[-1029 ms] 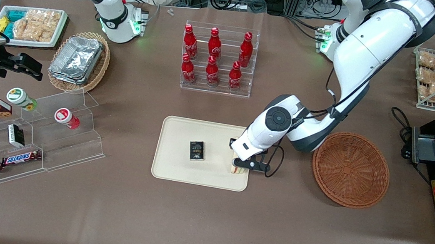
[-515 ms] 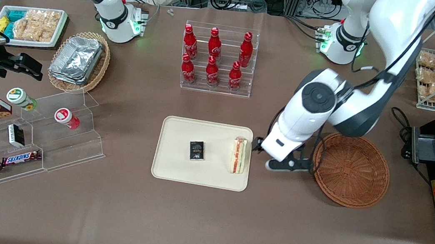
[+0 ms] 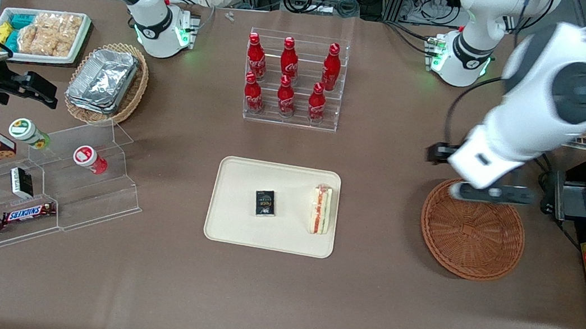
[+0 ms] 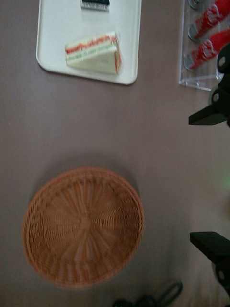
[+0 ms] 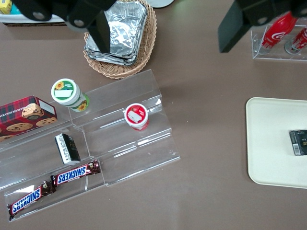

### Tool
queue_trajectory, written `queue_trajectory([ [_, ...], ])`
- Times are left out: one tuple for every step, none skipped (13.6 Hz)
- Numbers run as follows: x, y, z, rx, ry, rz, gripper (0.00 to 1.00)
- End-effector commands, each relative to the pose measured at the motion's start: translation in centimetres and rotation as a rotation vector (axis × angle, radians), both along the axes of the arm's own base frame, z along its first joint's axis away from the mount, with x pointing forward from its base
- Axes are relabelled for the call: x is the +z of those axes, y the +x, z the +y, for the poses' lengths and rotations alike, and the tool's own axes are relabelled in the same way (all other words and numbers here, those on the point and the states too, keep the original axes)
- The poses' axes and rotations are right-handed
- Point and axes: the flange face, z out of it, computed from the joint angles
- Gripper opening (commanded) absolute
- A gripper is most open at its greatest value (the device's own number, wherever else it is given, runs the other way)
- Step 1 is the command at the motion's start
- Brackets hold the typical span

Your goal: Place sandwich from basket to tray

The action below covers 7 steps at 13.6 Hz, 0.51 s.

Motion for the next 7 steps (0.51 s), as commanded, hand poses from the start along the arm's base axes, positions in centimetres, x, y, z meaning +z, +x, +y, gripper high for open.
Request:
queue_trajectory([
  [4.1, -1.9, 7.0, 0.000, -0.037, -0.012, 1.00],
  [5.5, -2.8, 9.2, 0.013, -0.037, -0.019, 1.00],
  [6.4, -3.9, 10.5, 0.026, -0.028, -0.013, 1.00],
  [6.9, -4.5, 11.0, 0.029, -0.028, -0.018, 1.00],
  [7.2, -4.3, 11.0, 0.030, -0.028, -0.019, 1.00],
  [7.5, -4.1, 11.0, 0.032, -0.025, -0.024, 1.00],
  [7.5, -3.9, 10.9, 0.032, -0.023, -0.024, 1.00],
])
